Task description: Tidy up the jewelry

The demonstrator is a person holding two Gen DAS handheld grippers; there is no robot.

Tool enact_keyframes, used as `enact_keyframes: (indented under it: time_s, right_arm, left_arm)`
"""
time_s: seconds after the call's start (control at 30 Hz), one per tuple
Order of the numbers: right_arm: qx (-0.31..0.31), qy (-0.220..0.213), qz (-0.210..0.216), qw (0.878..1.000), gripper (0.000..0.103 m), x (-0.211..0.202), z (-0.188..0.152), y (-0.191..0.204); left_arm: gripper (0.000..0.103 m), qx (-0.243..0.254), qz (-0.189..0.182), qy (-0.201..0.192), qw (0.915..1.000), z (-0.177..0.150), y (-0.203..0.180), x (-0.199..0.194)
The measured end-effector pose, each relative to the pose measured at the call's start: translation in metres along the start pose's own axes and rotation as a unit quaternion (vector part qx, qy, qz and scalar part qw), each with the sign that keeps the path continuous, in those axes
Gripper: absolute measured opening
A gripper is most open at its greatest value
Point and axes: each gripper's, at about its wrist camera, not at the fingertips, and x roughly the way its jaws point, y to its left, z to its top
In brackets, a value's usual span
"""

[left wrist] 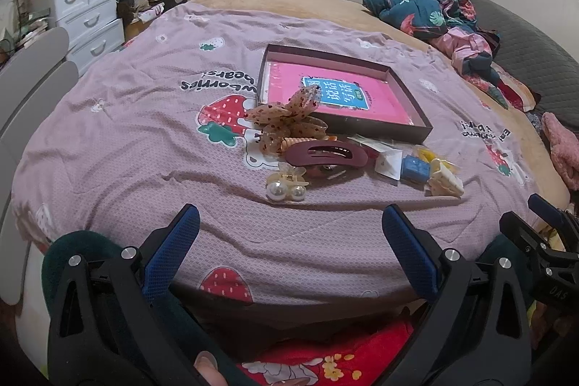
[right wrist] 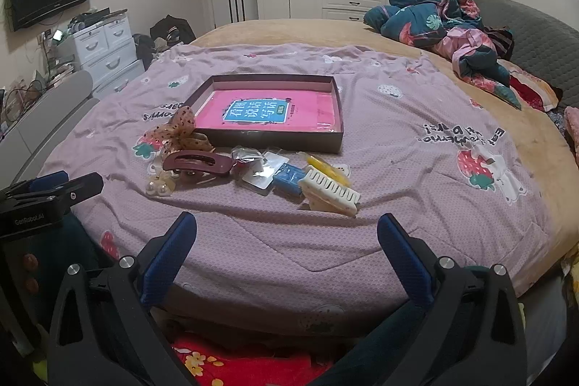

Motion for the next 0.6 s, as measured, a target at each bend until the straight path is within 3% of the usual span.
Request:
enact_keyframes:
  time_s: [0.6]
  right_arm:
    - [-0.002, -0.002, 0.004, 1.0, 0.099, -0.0009, 0.0016, 0.0041]
  left_arm:
    - [0.095, -0.002, 0.003, 0.0, 1.0, 0.0012, 0.0017, -0.0006]
